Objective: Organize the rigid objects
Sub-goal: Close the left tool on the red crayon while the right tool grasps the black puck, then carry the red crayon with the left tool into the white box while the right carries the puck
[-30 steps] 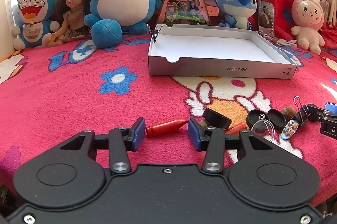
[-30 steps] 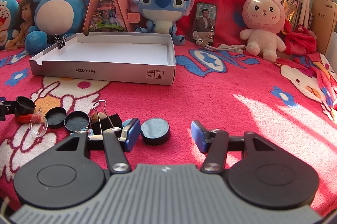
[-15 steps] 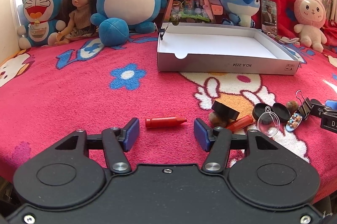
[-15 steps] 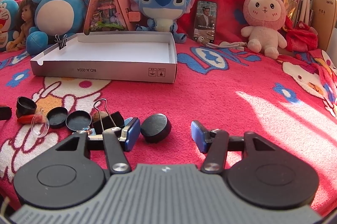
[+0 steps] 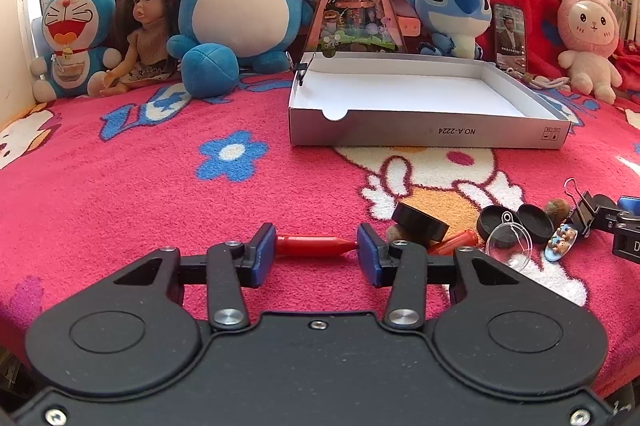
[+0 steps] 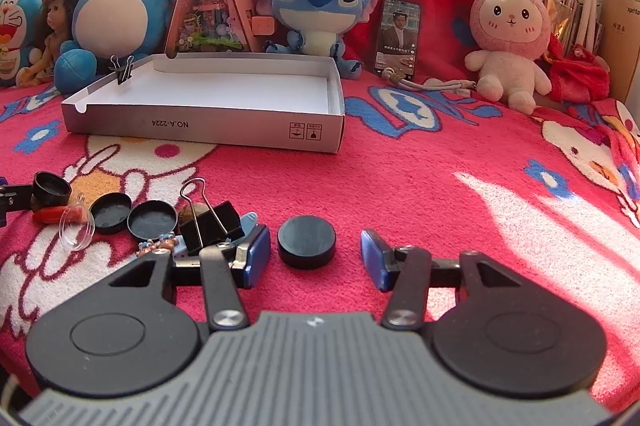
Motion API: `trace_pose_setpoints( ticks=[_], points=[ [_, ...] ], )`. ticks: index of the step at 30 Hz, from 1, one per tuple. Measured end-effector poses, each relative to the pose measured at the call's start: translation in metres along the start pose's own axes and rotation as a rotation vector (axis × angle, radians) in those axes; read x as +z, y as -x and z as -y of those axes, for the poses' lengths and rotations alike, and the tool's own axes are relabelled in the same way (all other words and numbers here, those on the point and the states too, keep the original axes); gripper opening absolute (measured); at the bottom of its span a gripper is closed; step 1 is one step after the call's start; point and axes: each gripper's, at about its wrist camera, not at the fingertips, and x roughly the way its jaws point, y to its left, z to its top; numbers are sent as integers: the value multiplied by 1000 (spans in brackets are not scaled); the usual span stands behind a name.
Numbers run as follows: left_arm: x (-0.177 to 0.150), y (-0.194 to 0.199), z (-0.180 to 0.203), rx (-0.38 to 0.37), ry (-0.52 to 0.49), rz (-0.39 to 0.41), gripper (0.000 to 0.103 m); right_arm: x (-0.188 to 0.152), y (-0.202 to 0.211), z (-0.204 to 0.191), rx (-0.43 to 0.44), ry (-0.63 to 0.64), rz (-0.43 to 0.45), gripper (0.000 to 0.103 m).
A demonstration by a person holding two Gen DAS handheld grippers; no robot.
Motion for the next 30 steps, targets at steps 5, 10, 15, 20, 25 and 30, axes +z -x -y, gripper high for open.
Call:
trace_pose_setpoints(
  ticks=[5,10,15,20,25,30],
  points=[
    [4,3,-1,-21,6,7,42,1,0,-1,16,-10,-9,37],
    [13,7,-2,-44,3,25,42,6,4,1,19,-22,-1,37],
    [25,8,-3,-78,20,35,42,14,7,5,25,-35,12,37],
    [39,6,-1,-115,23,41,42,23,8,7,44,-51,20,37],
    [52,5,4,-145,16,56,42,32,10,9,55,-58,42,37],
    [62,1,7,-172,22,53,42,42,11,11,62,-60,61,37]
  ],
)
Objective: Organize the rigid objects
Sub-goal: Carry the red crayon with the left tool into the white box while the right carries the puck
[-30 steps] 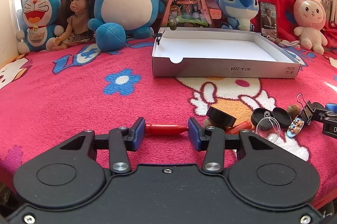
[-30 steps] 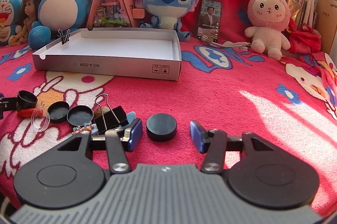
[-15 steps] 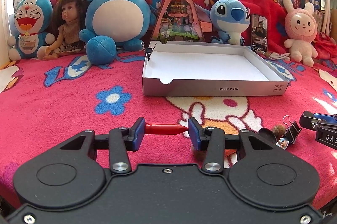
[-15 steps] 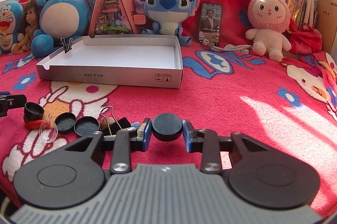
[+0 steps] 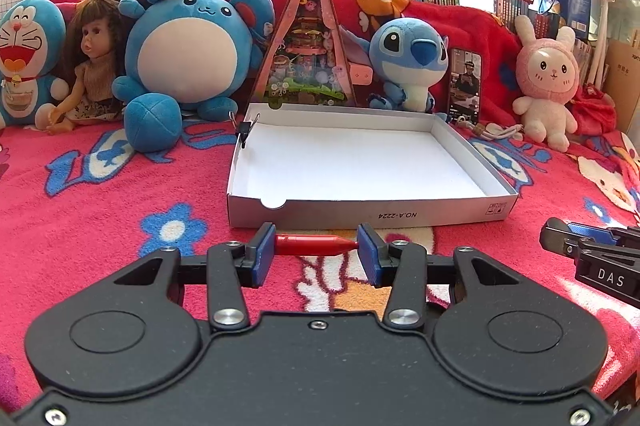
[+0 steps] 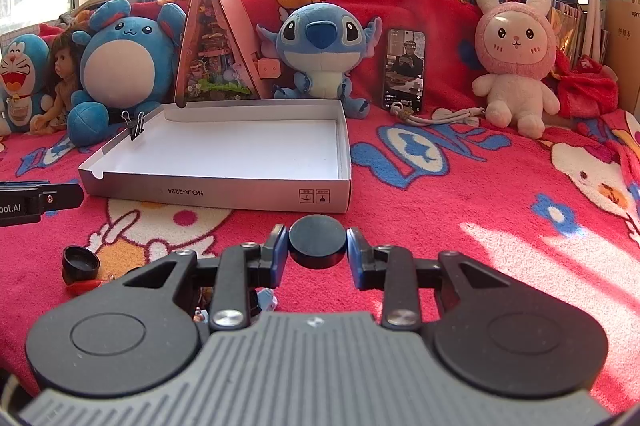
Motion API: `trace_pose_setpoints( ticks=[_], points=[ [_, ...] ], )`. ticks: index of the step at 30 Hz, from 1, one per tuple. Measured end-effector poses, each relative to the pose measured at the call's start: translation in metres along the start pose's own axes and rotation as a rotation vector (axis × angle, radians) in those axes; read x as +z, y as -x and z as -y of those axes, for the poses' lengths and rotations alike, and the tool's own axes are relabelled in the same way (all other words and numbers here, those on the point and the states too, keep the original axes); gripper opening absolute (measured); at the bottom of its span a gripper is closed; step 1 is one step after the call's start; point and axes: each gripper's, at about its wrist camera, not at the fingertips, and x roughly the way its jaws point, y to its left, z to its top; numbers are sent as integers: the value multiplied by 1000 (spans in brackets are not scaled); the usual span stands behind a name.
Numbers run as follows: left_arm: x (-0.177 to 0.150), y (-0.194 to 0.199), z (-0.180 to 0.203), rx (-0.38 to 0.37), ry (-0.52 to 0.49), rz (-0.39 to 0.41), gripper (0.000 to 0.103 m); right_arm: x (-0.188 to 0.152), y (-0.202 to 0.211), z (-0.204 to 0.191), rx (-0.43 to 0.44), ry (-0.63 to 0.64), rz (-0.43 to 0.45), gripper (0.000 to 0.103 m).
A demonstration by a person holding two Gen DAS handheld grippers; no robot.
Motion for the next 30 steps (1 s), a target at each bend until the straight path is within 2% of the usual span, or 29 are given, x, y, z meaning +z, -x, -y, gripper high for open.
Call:
trace_pose_setpoints(
  ticks=[11,23,27,30],
  points=[
    [20,-15,7,-23,0,3,42,16,-8,0,33,-13,10,37],
    [40,-43,17,-66,7,-41,42,39,-24,-3,80,-11,10,37],
    [52,-57,14,-96,42,-70,42,47,-35,-5,95,-11,0,37],
    [59,-65,15,-87,36,-73,42,50,-42,-6,100,-4,-9,37]
  ],
)
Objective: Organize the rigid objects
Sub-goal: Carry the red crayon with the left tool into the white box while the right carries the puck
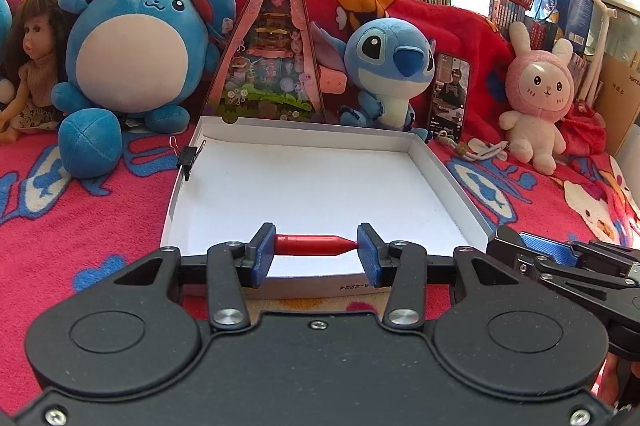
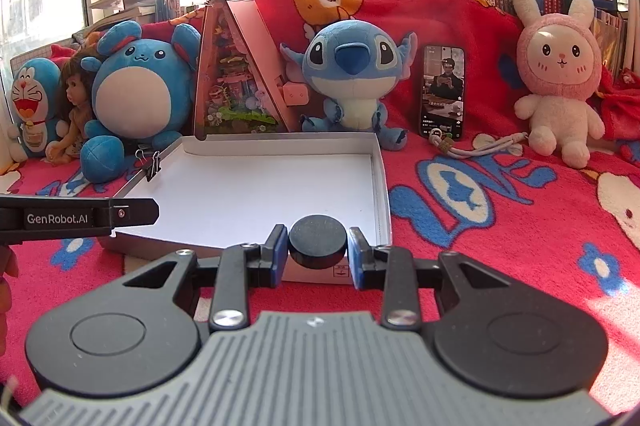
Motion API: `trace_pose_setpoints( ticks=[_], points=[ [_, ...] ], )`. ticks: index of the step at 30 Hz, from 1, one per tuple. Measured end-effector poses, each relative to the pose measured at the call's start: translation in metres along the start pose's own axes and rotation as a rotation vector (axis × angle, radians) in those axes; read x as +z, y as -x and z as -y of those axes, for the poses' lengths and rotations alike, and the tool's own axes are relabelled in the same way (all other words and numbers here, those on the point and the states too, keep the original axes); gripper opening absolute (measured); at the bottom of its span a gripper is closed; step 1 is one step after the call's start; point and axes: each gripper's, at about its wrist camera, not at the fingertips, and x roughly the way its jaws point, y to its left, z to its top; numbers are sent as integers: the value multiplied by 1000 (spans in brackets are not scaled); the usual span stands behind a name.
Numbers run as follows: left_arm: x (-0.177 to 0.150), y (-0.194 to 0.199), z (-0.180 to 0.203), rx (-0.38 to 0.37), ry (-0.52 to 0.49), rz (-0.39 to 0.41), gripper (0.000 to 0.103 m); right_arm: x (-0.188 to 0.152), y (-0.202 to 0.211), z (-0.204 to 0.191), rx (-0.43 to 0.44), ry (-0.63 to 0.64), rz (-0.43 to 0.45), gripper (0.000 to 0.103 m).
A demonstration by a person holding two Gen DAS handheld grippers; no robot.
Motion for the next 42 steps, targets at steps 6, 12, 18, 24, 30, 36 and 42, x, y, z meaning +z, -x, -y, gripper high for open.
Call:
trace_pose_setpoints(
  ticks=[6,12,18,24,30,36,42],
  points=[
    [19,-27,1,-22,17,-65,42,14,-16,2,15,1,-21,37],
    [52,-65,-2,-14,37,-140,42,45,-43,7,48,-3,-68,37],
    [85,-114,-10,57,48,-202,42,78,-81,9,68,-14,-150,37],
    [104,-159,-17,119,78,-247,42,106,-136,17,63,-100,-242,37],
    [104,-182,-18,135,37,-253,42,113,-177,19,21,-115,-281,37],
    [101,-200,-24,133,39,-250,42,107,-212,17,10,-129,-296,37],
    [93,-215,-29,153,12,-247,42,101,-232,7,3,-90,-302,37]
  ],
)
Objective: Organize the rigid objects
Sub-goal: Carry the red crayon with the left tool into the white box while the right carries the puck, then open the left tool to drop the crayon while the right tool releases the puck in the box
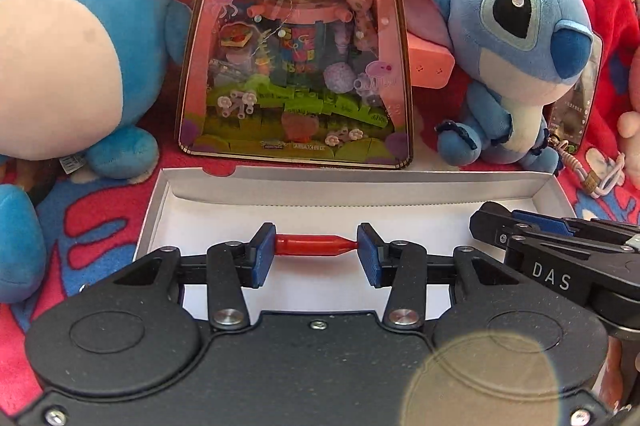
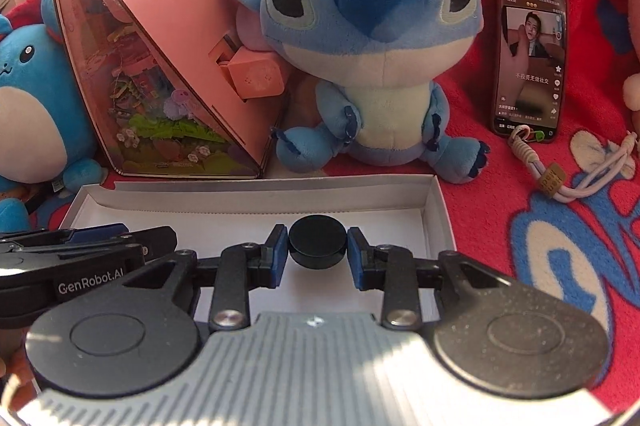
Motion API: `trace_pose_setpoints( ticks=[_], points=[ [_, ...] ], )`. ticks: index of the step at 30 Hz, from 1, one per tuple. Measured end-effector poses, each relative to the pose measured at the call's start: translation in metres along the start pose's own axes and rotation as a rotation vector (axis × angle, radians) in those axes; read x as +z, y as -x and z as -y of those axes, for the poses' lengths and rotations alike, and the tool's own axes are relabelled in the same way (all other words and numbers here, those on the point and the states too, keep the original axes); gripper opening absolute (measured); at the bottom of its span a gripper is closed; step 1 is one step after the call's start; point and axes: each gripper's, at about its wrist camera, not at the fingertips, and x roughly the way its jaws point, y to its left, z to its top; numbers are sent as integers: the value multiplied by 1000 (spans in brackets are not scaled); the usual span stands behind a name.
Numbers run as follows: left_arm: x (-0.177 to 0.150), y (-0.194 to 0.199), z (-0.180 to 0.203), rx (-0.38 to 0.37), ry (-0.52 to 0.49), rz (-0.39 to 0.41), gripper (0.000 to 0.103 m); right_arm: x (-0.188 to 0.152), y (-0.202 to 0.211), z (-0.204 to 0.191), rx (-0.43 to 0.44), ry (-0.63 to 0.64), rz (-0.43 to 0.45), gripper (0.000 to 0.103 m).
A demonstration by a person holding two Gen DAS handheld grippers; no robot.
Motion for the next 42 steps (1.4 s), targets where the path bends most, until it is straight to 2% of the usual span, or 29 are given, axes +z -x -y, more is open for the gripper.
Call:
trace_pose_setpoints(
  ticks=[18,20,21,24,26,28,30,31,33,35,38,42],
  points=[
    [-3,-11,12,40,-49,48,43,-1,-16,-9,-21,53,27,37],
    [-4,-10,12,35,-59,51,45,-3,-14,-7,-14,46,36,37],
    [-4,-10,12,36,-70,50,49,-4,-13,-7,-3,48,41,37],
    [-2,-4,10,32,-67,47,58,-5,-10,-6,21,66,48,43],
    [-2,3,12,46,-97,59,61,-6,-4,-9,24,100,67,54],
    [-2,15,12,64,-130,82,69,-7,3,-8,27,105,70,55],
    [-3,27,8,63,-123,96,76,-7,13,-4,45,81,70,61],
    [-4,34,7,48,-117,105,77,-8,19,-1,49,68,80,66],
    [-7,50,3,5,-111,133,78,-13,34,4,54,61,112,71],
    [-15,66,2,-7,-113,164,82,-20,47,7,46,70,146,79],
    [-33,87,5,-9,-128,178,84,-38,69,12,31,85,178,85],
    [-57,118,6,-55,-138,202,84,-62,102,18,48,88,206,89]
  ],
)
